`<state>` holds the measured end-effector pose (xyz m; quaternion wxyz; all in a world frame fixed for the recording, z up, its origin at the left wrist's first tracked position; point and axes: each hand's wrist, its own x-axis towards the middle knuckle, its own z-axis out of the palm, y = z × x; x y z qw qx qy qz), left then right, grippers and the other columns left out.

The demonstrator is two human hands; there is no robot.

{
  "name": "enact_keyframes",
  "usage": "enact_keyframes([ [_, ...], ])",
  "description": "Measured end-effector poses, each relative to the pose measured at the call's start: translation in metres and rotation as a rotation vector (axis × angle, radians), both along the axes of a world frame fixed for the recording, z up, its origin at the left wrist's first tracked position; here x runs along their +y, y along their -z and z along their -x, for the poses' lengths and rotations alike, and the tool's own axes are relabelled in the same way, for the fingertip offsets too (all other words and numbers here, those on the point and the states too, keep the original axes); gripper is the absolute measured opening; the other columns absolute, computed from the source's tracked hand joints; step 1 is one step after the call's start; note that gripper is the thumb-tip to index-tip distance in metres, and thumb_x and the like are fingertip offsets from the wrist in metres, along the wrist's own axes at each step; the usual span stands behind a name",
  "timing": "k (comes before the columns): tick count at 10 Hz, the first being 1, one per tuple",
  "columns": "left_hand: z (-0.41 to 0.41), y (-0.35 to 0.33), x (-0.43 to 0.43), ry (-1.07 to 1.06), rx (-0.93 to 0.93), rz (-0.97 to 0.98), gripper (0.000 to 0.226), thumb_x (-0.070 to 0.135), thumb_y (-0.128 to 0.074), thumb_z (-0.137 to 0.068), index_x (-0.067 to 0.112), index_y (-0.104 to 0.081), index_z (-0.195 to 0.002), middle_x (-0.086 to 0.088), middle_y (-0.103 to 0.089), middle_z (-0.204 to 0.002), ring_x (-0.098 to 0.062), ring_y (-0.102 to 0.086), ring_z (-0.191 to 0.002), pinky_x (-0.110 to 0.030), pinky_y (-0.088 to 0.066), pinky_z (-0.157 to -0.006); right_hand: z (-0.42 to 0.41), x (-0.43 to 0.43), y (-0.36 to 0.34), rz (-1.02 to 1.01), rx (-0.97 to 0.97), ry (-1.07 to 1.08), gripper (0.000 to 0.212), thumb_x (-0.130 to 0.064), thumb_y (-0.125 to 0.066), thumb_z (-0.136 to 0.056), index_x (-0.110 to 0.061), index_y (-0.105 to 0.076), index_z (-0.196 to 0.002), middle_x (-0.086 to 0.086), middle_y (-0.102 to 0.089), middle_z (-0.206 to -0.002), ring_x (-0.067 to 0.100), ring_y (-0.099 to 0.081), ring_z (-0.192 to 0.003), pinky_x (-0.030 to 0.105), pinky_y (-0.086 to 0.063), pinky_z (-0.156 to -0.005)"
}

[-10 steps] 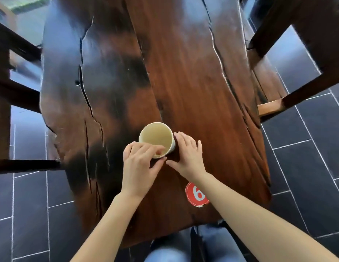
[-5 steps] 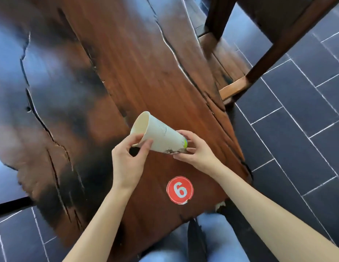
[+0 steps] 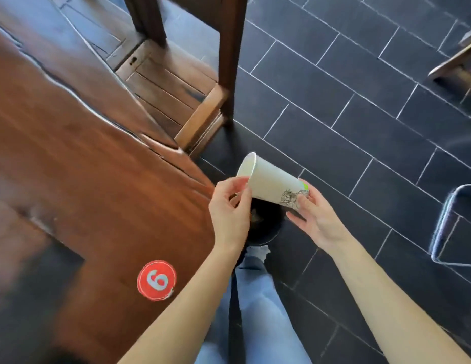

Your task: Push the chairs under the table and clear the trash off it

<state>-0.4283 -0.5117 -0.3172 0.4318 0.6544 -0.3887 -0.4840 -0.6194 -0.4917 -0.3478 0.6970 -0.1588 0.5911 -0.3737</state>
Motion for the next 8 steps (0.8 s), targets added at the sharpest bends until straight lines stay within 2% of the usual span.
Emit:
enact_keyframes([
  [1, 0.041, 0.031, 0.019, 0.128, -0.031, -0.106, 0.023, 0.01, -0.057, -0.088, 0.021, -0.059, -0.108, 0.005, -0.06, -0.109, -0.011, -0.058, -0.103, -0.024, -0.051, -0.087, 0.021, 0.028, 0.028, -0.124, 0.054, 0.17, 0.038, -0.025, -0.056, -0.094, -0.029, -0.051, -0.131, -0.005, -0.062, -0.123, 0.017, -0.055, -0.121, 0.037, -0.046, -0.096],
  [2, 0.06, 0.072, 0.044, 0.269, -0.143, -0.274, 0.03, 0.009, -0.055, -0.086, 0.02, -0.049, -0.113, 0.001, -0.054, -0.116, -0.007, -0.051, -0.102, -0.014, -0.043, -0.087, 0.025, 0.051, 0.063, -0.256, 0.188, 0.267, 0.04, -0.021, -0.053, -0.098, -0.022, -0.046, -0.137, 0.003, -0.055, -0.131, 0.02, -0.051, -0.123, 0.037, -0.045, -0.092],
  [3, 0.069, 0.107, 0.062, 0.313, -0.127, -0.501, 0.036, 0.007, -0.059, -0.083, 0.016, -0.041, -0.112, -0.004, -0.047, -0.115, -0.014, -0.052, -0.102, -0.005, -0.039, -0.071, 0.018, 0.059, 0.098, -0.36, 0.287, 0.292, 0.037, -0.016, -0.054, -0.096, -0.019, -0.05, -0.133, 0.004, -0.056, -0.126, 0.018, -0.056, -0.111, 0.035, -0.046, -0.087],
  [4, 0.074, 0.14, 0.069, 0.262, -0.068, -0.709, 0.042, 0.006, -0.059, -0.084, 0.01, -0.035, -0.119, -0.012, -0.047, -0.121, -0.025, -0.053, -0.109, -0.018, -0.048, -0.079, 0.012, 0.057, 0.138, -0.435, 0.344, 0.283, 0.038, -0.011, -0.056, -0.094, -0.02, -0.053, -0.131, 0.005, -0.058, -0.127, 0.016, -0.056, -0.105, 0.035, -0.05, -0.09],
  [5, 0.077, 0.166, 0.058, 0.163, -0.065, -0.855, 0.05, 0.008, -0.057, -0.088, 0.001, -0.032, -0.131, -0.021, -0.044, -0.134, -0.026, -0.05, -0.113, -0.033, -0.045, -0.088, 0.012, 0.045, 0.173, -0.479, 0.331, 0.19, 0.046, -0.017, -0.057, -0.094, -0.019, -0.047, -0.139, 0.006, -0.052, -0.14, 0.019, -0.052, -0.118, 0.035, -0.045, -0.097],
  [6, 0.071, 0.184, 0.041, 0.105, -0.089, -1.01, 0.072, 0.023, -0.054, -0.093, 0.006, -0.01, -0.148, -0.014, -0.019, -0.156, -0.029, -0.03, -0.139, -0.037, -0.03, -0.11, 0.022, 0.03, 0.198, -0.559, 0.313, 0.164, 0.057, -0.017, -0.055, -0.095, -0.02, -0.033, -0.147, 0.005, -0.036, -0.152, 0.024, -0.04, -0.134, 0.039, -0.037, -0.109],
  [7, 0.061, 0.183, 0.029, 0.154, -0.125, -1.041, 0.075, 0.034, -0.048, -0.096, 0.015, 0.001, -0.15, -0.01, -0.008, -0.16, -0.03, -0.021, -0.144, -0.044, -0.02, -0.118, 0.038, 0.014, 0.199, -0.583, 0.295, 0.191, 0.056, -0.008, -0.045, -0.097, -0.022, -0.03, -0.149, 0.0, -0.032, -0.155, 0.023, -0.037, -0.136, 0.04, -0.034, -0.109],
  [8, 0.051, 0.175, 0.029, 0.235, -0.215, -1.019, 0.072, 0.041, -0.044, -0.096, 0.026, 0.001, -0.15, -0.011, -0.02, -0.157, -0.032, -0.031, -0.139, -0.048, -0.026, -0.116, 0.049, 0.014, 0.189, -0.567, 0.327, 0.155, 0.054, -0.011, -0.043, -0.098, -0.022, -0.03, -0.149, -0.001, -0.03, -0.156, 0.021, -0.033, -0.14, 0.045, -0.029, -0.115],
])
